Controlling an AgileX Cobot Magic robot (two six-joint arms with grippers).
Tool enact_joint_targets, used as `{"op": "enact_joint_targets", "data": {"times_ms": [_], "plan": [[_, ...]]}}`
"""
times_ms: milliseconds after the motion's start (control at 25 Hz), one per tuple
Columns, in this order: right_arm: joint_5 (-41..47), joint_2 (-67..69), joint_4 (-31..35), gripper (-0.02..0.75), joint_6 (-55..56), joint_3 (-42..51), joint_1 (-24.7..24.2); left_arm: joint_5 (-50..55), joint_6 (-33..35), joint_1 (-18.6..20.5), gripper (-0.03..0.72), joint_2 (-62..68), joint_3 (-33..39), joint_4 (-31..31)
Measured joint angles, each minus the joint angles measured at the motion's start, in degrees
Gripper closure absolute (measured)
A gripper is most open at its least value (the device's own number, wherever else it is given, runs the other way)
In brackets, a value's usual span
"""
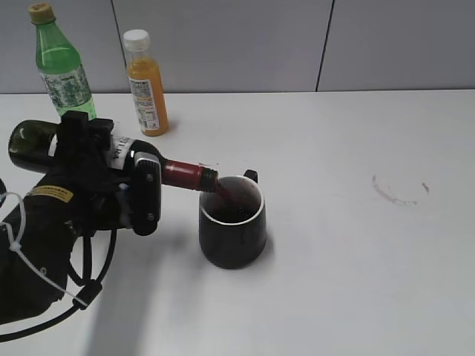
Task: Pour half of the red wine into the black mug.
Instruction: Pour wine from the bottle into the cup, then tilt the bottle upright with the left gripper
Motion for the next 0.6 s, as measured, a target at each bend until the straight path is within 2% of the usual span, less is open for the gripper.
{"op": "enact_joint_targets", "data": {"times_ms": [600], "plan": [[0.0, 0.0, 0.0, 0.164, 0.0, 0.0, 0.0, -0.3, 0.0, 0.0, 0.143, 0.0, 0.0, 0.1]]}}
